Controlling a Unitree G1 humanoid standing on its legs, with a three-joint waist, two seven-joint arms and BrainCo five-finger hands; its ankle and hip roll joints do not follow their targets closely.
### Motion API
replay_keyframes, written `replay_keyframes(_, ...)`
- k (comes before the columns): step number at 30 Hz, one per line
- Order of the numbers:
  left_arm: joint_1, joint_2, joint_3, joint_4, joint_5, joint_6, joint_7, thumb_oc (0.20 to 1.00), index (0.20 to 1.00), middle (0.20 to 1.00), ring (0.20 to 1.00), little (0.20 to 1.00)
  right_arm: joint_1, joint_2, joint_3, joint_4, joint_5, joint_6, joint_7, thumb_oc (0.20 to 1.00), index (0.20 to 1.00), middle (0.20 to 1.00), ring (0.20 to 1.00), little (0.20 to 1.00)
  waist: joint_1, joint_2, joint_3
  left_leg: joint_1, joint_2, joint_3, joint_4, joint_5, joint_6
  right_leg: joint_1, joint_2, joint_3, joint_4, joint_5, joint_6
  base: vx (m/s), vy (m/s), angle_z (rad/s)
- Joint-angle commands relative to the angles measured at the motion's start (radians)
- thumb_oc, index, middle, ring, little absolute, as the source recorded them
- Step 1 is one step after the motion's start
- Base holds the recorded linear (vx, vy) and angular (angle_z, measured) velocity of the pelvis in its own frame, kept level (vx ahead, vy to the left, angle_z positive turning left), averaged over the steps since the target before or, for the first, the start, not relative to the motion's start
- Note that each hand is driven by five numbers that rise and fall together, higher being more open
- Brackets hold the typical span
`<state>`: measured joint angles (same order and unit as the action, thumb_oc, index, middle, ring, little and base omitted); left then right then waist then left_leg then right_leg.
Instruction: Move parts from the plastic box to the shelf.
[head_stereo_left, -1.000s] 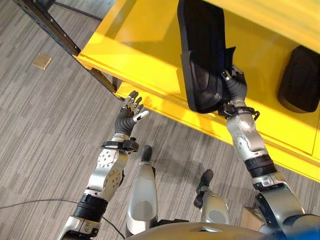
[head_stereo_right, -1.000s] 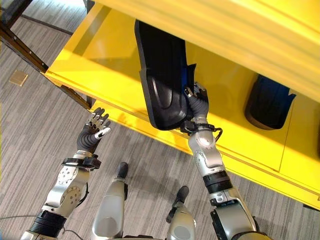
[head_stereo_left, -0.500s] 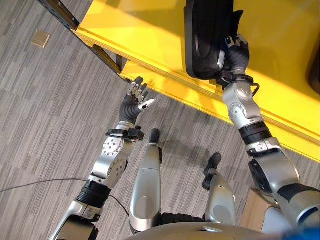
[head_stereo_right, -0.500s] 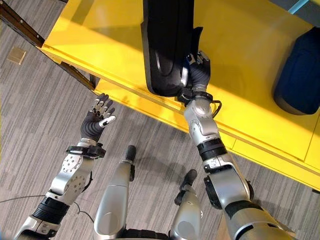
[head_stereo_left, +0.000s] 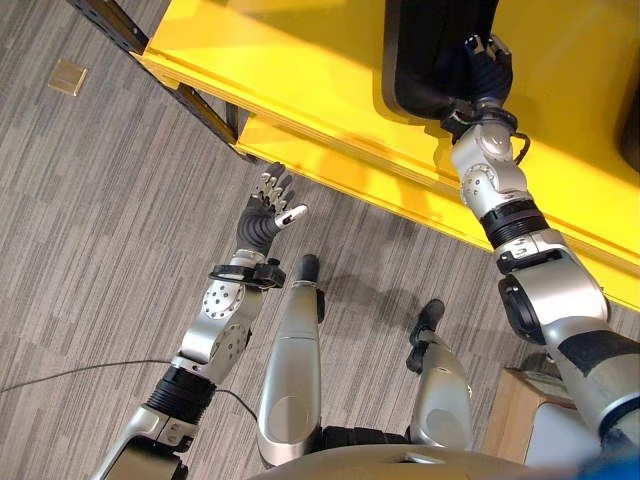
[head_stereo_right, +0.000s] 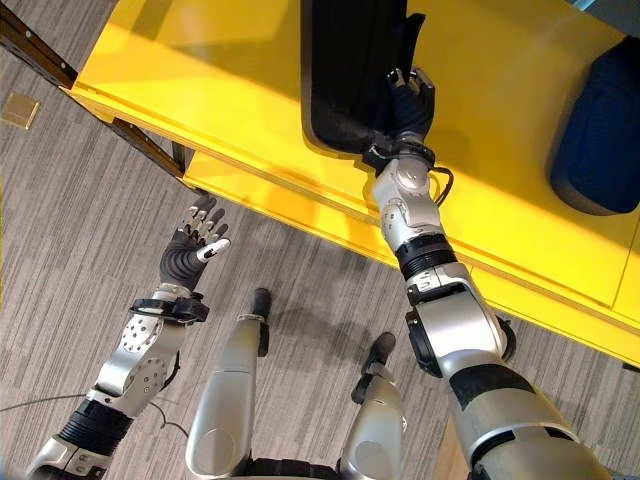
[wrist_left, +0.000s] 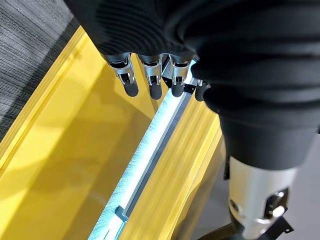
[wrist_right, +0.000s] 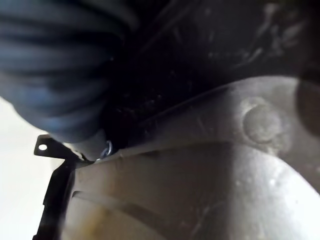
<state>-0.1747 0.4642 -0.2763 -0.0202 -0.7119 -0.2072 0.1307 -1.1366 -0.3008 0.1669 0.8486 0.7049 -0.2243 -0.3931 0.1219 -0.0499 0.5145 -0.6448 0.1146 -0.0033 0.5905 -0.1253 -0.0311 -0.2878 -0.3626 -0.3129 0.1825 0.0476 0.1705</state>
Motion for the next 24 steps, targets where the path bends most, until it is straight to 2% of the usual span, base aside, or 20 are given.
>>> replay_keyframes(1,0.014,0.011,0.002,-0.101,-0.015,-0.063,-0.012,1.0,1.0,1.0,1.0,1.0,0.013,-0.068,-0.012,0.016,0.069,-0.023,0.001,0.2,0.2,0.2,0.2,0.2,0.013,0.03,-0.022,0.05,0.057,-0.004,-0.076,-0.003,-0.048,0.005,-0.027,0.001,0.054,0.016,0.008,0.0,0.0,0.0)
replay_keyframes(11,0.009,0.018,-0.002,-0.096,-0.022,-0.07,-0.014,1.0,1.0,1.0,1.0,1.0,0.037,-0.107,-0.045,0.06,0.111,-0.036,-0.003,0.2,0.2,0.2,0.2,0.2,-0.007,0.022,-0.025,0.053,0.059,0.001,-0.09,0.001,-0.049,0.01,-0.02,-0.001,0.035,0.025,0.012,0.0,-0.001,-0.01)
replay_keyframes(24,0.018,0.028,-0.001,-0.102,-0.031,-0.071,-0.016,1.0,1.0,1.0,1.0,1.0,0.019,-0.157,-0.072,0.112,0.159,-0.055,-0.015,0.2,0.2,0.2,0.2,0.2,-0.007,0.025,-0.025,0.045,0.056,-0.001,-0.086,-0.002,-0.046,0.016,-0.013,-0.006,0.026,0.026,0.013,0.0,0.0,0.0)
